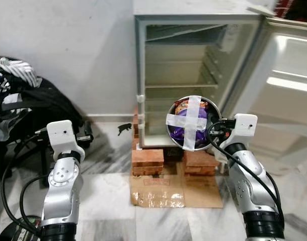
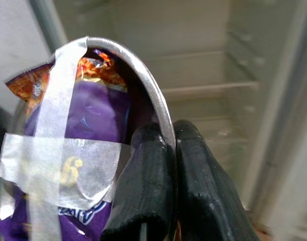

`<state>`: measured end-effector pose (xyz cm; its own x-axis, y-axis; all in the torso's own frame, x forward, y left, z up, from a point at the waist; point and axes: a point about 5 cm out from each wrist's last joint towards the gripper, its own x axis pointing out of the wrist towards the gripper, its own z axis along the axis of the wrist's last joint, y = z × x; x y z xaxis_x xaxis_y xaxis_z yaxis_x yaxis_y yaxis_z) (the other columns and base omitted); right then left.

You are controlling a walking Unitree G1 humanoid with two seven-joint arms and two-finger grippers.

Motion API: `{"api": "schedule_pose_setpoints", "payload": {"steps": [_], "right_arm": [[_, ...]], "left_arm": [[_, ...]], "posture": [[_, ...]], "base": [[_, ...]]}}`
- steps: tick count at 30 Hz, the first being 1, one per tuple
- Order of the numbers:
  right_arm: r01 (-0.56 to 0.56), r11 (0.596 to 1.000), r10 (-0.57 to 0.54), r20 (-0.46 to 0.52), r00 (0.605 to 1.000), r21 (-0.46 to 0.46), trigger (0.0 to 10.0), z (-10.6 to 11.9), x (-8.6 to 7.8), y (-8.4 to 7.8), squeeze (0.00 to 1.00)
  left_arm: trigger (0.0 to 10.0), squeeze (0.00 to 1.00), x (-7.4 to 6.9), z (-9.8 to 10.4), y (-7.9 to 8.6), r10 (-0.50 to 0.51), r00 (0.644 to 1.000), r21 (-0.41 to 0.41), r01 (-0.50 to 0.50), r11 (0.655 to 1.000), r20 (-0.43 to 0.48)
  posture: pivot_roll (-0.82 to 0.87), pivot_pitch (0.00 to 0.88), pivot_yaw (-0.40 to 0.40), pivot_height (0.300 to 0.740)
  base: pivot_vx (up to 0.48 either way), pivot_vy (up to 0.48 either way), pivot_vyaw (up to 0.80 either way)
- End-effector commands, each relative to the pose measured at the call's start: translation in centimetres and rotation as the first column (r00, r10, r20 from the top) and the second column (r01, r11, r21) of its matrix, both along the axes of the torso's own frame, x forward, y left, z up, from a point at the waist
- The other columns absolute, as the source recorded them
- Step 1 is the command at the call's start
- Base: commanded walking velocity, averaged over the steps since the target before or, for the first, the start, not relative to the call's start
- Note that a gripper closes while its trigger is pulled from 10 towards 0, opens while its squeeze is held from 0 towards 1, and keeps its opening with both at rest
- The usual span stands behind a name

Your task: Restocking fridge

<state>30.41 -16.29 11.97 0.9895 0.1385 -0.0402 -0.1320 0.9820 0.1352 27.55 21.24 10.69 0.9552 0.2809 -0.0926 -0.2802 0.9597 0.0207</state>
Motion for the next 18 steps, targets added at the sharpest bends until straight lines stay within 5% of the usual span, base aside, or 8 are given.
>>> {"api": "schedule_pose_setpoints", "payload": {"steps": [1, 18], "right_arm": [[0.029, 0.999, -0.029, 0.023, 0.999, -0.017, 10.0, 0.53, -0.05, -1.14, 0.00], [0.023, 1.000, -0.022, 0.031, 0.999, -0.017, 10.0, 0.69, 0.08, -0.94, 0.00]], "left_arm": [[10.0, 0.00, 0.25, 0.18, -0.90, -0.029, 0.999, -0.011, 0.029, 1.000, 0.014], [10.0, 0.00, 0.31, 0.18, -1.00, -0.029, 0.999, -0.005, 0.029, 1.000, 0.018]], "posture": [[0.01, 0.028, -0.010, 0.740], [0.01, 0.029, -0.009, 0.740]], "base": [[0.480, 0.000, 0.00], [0.439, 0.000, 0.00]]}}
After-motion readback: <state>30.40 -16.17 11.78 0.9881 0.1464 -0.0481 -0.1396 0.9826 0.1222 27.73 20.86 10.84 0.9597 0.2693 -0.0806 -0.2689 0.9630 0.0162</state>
